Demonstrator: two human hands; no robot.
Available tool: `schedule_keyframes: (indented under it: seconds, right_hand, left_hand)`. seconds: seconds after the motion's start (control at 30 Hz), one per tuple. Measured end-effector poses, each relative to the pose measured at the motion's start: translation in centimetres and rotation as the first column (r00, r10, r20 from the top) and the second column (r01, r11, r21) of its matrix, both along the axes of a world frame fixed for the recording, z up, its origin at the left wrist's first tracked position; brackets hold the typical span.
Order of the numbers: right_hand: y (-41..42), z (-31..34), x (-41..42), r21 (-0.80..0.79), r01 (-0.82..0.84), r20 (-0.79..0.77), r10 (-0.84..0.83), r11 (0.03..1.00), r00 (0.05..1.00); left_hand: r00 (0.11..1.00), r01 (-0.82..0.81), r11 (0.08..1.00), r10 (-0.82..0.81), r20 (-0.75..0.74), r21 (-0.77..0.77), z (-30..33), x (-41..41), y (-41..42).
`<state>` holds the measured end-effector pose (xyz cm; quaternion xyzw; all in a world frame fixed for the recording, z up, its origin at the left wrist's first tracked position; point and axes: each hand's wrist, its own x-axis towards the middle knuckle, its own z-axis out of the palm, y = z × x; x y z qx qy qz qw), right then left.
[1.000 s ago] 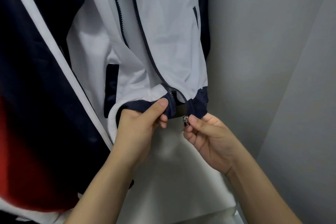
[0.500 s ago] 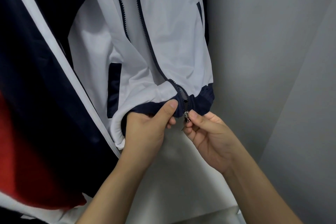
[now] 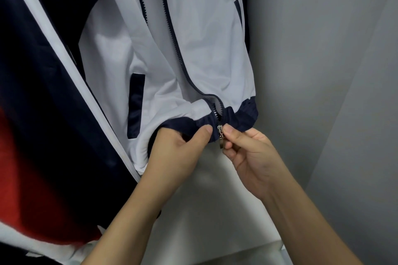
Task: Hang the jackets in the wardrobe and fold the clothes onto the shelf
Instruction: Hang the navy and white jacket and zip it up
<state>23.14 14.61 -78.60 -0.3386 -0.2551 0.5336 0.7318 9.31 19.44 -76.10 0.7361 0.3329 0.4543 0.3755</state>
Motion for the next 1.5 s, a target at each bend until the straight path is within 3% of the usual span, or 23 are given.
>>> schedule_keyframes:
  seconds: [0.2,0.33,0.43,0.5,0.57,0.63,0.7,0.77,1.13,1.4,1.5]
  right_hand:
    - [-0.3,-0.2,-0.1,-0.012,-0.004,0.053,0.004,1.000,0.999]
    - [-0.2,-0.1,0.0,-0.067,-0.003,0.074,0.008,0.998,0.997]
    - [-0.3,0.1,0.7,-0.119,-0.025,0.137,0.042,0.993,0.990]
    - [-0.4,0.4,1.4,-0.117,-0.033,0.148,0.050,0.993,0.988]
    - [-0.5,0.6,2.0,-0.101,-0.042,0.144,0.057,0.994,0.988]
    - [-0.6,0.7,2.3,-0.087,-0.058,0.145,0.070,0.995,0.987]
    - [-0.6,0.7,2.3,-0.064,-0.070,0.134,0.078,0.995,0.988]
    - [-0.6,0.8,2.3,-0.045,-0.087,0.162,0.093,0.995,0.982]
    - [-0.8,0.7,3.0,-0.182,-0.120,0.412,0.186,0.976,0.892]
    - [-0.6,0.6,3.2,-0.197,-0.098,0.442,0.178,0.976,0.879]
    - [-0.4,0.4,3.2,-0.182,-0.087,0.416,0.157,0.979,0.896]
  left_hand:
    - [0.990,0.052,0.998,-0.055,-0.134,-0.021,0.7,-0.5,0.2]
    - [0.966,-0.062,0.979,0.009,-0.259,-0.197,0.8,-0.8,0.6]
    - [0.846,-0.112,0.970,-0.021,-0.532,-0.217,1.7,-2.1,0.6]
    - [0.769,-0.160,0.981,0.054,-0.637,-0.110,2.8,-3.2,0.3]
    - [0.762,-0.190,0.980,0.189,-0.619,0.065,3.6,-3.8,-0.2]
    - [0.814,-0.131,0.979,0.195,-0.546,0.155,4.2,-3.4,-1.4]
    - [0.865,-0.040,0.991,0.100,-0.491,0.130,4.0,-2.3,-2.1]
    - [0.859,0.000,0.991,0.067,-0.507,0.132,3.1,-1.3,-2.3]
    - [0.876,-0.058,0.991,0.107,-0.470,0.118,0.2,-0.2,-0.7]
    - [0.934,-0.052,0.993,0.085,-0.348,0.105,-0.7,0.3,-0.5]
    - [0.970,-0.039,0.999,0.044,-0.240,0.026,-0.7,0.4,-0.5]
